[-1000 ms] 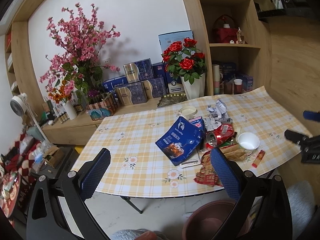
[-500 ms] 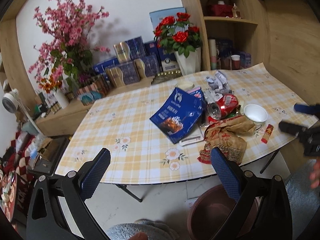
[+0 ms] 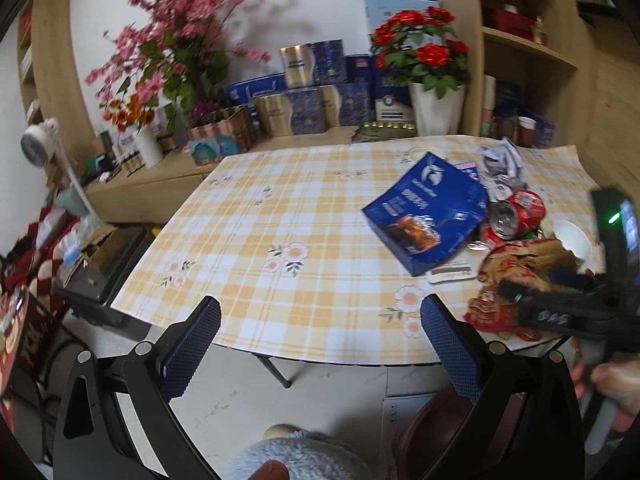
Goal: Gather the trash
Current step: 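Grasp the brown paper bag with the right gripper and lift it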
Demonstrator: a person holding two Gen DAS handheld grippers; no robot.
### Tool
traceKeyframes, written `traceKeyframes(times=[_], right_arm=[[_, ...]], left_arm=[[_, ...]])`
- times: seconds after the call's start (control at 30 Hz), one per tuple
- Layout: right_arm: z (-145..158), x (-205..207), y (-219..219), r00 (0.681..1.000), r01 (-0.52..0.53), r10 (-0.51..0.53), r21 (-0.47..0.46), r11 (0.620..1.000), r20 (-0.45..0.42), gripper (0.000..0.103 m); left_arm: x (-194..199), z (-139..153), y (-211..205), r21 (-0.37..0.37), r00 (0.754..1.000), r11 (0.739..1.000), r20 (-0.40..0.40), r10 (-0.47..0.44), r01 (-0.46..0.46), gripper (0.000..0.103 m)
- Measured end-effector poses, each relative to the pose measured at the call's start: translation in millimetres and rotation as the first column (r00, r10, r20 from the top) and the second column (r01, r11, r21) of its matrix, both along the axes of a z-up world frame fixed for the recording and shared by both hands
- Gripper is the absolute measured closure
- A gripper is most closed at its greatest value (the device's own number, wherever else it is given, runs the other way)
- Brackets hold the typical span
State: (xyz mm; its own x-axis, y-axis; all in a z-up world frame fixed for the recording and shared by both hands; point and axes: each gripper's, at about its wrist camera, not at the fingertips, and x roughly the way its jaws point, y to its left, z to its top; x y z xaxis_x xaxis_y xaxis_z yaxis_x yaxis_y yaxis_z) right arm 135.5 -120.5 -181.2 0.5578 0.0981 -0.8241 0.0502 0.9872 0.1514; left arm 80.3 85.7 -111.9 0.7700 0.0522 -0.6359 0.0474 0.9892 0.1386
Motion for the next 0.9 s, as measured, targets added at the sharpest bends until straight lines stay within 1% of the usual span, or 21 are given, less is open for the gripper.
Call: traceKeyframes(times=[0.07, 0.1, 0.13, 0.2, 0.27, 0.33, 0.37, 0.4, 0.5, 0.57, 0.6, 0.63, 0.73, 0.77, 0.83, 0.9], right_arm=[[-17.6, 7.0, -2.5, 0.999, 0.012, -0.013, -0.018, 1.000, -0.047, 0.006], [-22.8, 7.6, -3.2, 0.998, 0.009, -0.010, -0.015, 1.000, -0.062, 0.008], [-25.9, 5.1, -4.7, 0.998, -0.008, 0.009, 0.017, 1.000, -0.063, 0.012], [-23.5, -0.7, -5.8, 0.998, -0.044, 0.046, 0.037, 0.998, -0.050, 0.019], [-16.6, -10.1, -8.9, 0.997, -0.074, 0.076, 0.062, 0.995, -0.029, 0.022], [-9.1, -20.9, -14.8, 0.996, -0.089, 0.090, 0.105, 0.990, -0.001, 0.025], [-4.4, -26.1, -17.4, 0.996, -0.094, 0.093, 0.118, 0.989, 0.010, 0.025], [-0.3, -30.2, -20.1, 0.995, -0.100, 0.098, 0.126, 0.987, 0.024, 0.026], [17.1, -43.8, -28.0, 0.992, -0.111, 0.102, 0.114, 0.987, 0.079, 0.026], [30.5, -46.9, -33.8, 0.989, -0.104, 0.092, 0.104, 0.989, 0.117, 0.026], [39.0, -50.8, -38.6, 0.986, -0.097, 0.082, 0.097, 0.990, 0.147, 0.026], [43.8, -51.6, -42.6, 0.983, -0.094, 0.077, 0.092, 0.991, 0.165, 0.026], [58.7, -57.8, -62.7, 0.973, -0.070, 0.053, 0.070, 0.995, 0.227, 0.026], [62.5, -59.0, -68.0, 0.969, -0.060, 0.043, 0.067, 0.996, 0.242, 0.026], [67.0, -60.8, -79.7, 0.964, -0.042, 0.022, 0.067, 0.997, 0.264, 0.026], [71.5, -60.4, -93.4, 0.959, -0.021, -0.003, 0.081, 0.996, 0.284, 0.026]], left_arm=[[3.8, -3.4, 6.7, -0.010, 1.000, 1.000, -0.009, 0.010, -0.010, 0.005], [5.7, -5.2, 8.2, -0.017, 1.000, 1.000, -0.019, 0.007, -0.007, 0.005], [8.0, -7.9, 10.2, -0.033, 0.999, 0.999, -0.034, -0.001, 0.000, 0.005], [11.3, -12.1, 14.8, -0.070, 0.998, 0.998, -0.060, -0.003, -0.001, 0.005], [12.6, -13.1, 17.6, -0.122, 0.997, 0.992, -0.076, -0.007, -0.002, 0.005], [14.1, -11.6, 20.8, -0.208, 0.997, 0.978, -0.077, -0.028, 0.011, 0.005], [14.9, -10.9, 19.9, -0.217, 0.997, 0.976, -0.075, -0.031, 0.014, 0.005], [15.8, -10.1, 17.2, -0.214, 0.997, 0.977, -0.072, -0.035, 0.019, 0.005], [18.4, -7.4, -2.5, -0.158, 0.995, 0.984, -0.052, -0.089, 0.080, 0.006], [24.3, -8.1, -18.1, -0.159, 0.989, 0.979, -0.051, -0.141, 0.131, 0.006], [26.9, -9.3, -21.2, -0.163, 0.988, 0.977, -0.055, -0.147, 0.137, 0.006], [33.2, -11.9, -27.2, -0.173, 0.985, 0.974, -0.064, -0.159, 0.146, 0.007], [49.8, -20.6, -44.8, -0.191, 0.976, 0.963, -0.070, -0.204, 0.188, 0.015], [56.5, -24.8, -52.3, -0.192, 0.971, 0.960, -0.078, -0.224, 0.206, 0.015], [72.1, -36.1, -70.6, -0.175, 0.958, 0.953, -0.102, -0.268, 0.248, 0.016], [81.2, -44.0, -85.5, -0.137, 0.951, 0.952, -0.111, -0.289, 0.273, 0.018]])
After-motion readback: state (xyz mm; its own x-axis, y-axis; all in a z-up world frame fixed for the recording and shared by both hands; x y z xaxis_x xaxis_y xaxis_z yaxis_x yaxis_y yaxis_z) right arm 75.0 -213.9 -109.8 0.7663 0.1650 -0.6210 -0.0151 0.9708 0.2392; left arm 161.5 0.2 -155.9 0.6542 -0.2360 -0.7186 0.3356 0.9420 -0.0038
